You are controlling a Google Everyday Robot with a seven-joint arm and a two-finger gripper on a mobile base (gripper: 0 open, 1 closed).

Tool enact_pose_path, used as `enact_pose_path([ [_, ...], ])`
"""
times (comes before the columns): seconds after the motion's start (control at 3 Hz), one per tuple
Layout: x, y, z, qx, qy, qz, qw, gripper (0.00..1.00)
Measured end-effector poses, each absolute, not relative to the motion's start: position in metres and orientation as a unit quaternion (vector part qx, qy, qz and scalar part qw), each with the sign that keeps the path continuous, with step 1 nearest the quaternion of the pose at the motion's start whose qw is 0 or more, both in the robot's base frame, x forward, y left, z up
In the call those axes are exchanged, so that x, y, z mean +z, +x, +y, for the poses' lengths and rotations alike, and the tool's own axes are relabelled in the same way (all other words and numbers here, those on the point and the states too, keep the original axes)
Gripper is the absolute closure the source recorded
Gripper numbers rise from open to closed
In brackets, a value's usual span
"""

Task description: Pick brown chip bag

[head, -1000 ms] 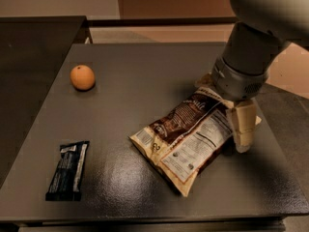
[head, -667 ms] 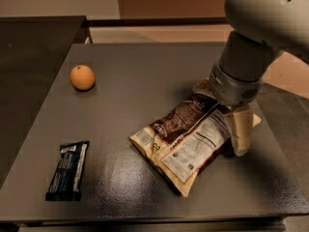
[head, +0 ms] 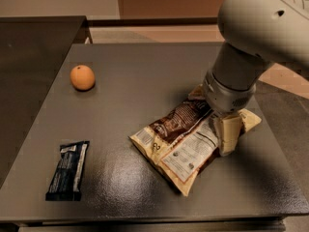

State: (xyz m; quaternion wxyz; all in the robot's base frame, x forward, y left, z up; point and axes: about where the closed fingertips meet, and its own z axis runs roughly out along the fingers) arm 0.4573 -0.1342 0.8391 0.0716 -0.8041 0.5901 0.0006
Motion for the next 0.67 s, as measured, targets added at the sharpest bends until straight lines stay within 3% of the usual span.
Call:
enact_pose_path([
  [0.67, 0.8468, 0.4612, -0.1258, -0.005, -0.787, 0.612, 0.082, 0.65],
])
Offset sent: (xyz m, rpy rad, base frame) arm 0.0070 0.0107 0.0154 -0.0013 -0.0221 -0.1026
